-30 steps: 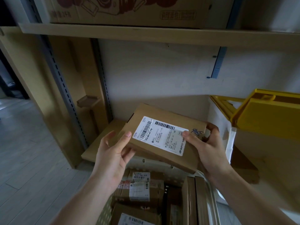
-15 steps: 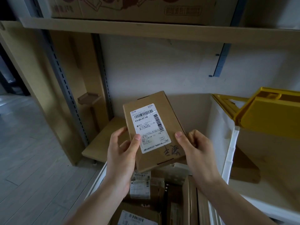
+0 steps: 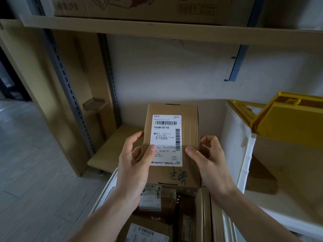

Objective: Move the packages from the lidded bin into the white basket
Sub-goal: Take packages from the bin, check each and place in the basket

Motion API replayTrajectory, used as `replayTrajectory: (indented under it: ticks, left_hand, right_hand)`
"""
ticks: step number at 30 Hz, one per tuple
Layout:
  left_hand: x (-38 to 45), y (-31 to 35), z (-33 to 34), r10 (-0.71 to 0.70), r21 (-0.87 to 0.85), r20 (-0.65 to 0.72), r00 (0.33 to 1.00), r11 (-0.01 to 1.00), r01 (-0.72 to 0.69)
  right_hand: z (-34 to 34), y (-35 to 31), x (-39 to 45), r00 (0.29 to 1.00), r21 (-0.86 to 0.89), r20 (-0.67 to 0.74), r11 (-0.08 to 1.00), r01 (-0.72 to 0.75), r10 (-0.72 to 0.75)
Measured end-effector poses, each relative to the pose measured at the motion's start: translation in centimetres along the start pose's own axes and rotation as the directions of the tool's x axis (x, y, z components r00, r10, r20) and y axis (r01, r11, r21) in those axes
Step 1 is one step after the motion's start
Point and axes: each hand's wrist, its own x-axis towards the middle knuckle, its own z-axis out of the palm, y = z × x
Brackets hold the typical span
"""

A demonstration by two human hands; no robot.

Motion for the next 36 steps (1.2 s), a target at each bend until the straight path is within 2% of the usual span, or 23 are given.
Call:
replayTrajectory:
  ticks: [6,13,26,36]
  left_hand:
    - [0.2,-0.1,0.1,0.048,0.013,0.006,0.999,0.999,-0.048]
    - [0.0,0.0,-0.1,0.126,0.127,0.015,0.992,0.984,-0.126]
    - [-0.3,0.0,0.1,0.121,0.098,0.019,0.992,0.988,-0.122]
    - [-0.1,-0.2,0.2,0.134,0.065,0.033,0.990,0.989,-0.136]
  right_hand:
    - [-0.6,-0.3,0.3,0.999,-0.052,-0.008,0.997,0.052,-0.053]
    - [-1.4,-1.0,0.1,0.997,-0.064,0.013,0.995,0.082,-0.082]
    - [-2.0,-1.3,0.0,0.999,0.024,-0.028,0.999,0.040,-0.039]
    - [-2.4,-0.9,0.1,0.998,-0.013,-0.032,0.998,0.062,-0.062]
